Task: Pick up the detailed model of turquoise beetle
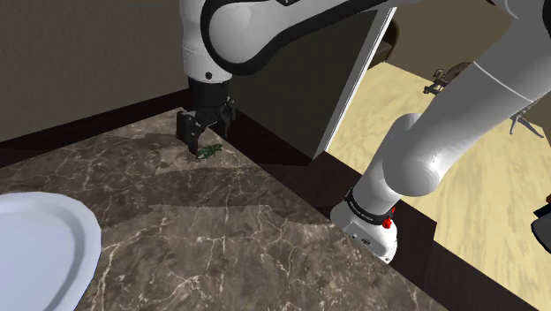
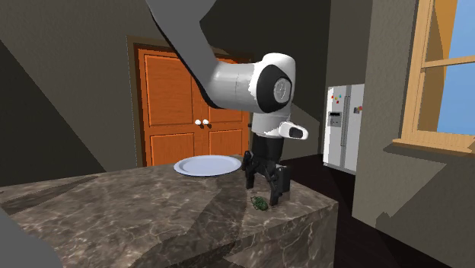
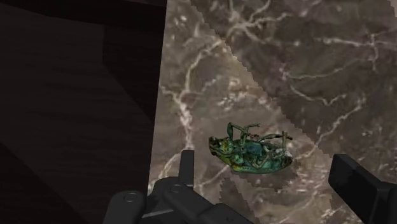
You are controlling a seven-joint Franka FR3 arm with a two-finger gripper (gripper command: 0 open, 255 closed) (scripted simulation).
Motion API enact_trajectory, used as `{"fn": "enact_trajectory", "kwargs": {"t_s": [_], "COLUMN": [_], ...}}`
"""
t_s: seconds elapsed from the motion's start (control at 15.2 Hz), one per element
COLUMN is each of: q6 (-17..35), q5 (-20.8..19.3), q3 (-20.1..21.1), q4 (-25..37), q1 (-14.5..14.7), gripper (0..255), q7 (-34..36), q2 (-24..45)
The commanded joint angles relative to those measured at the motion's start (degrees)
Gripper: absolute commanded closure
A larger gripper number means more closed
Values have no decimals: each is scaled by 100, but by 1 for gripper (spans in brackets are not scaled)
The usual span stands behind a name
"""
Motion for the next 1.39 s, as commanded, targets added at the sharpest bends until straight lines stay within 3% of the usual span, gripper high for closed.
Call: {"fn": "enact_trajectory", "kwargs": {"t_s": [0.0, 0.26, 0.33, 0.92, 1.32], "q6": [159, 374, 374, 374, -124], "q5": [-3, -16, -15, -16, 8], "q3": [20, 42, 42, 42, -9], "q4": [-84, -188, -192, -188, 68], "q1": [4, 5, 5, 5, 1], "gripper": [0, 0, 255, 255, 255], "q7": [4, 5, 4, 5, 7], "q2": [74, 187, 184, 187, -61]}}
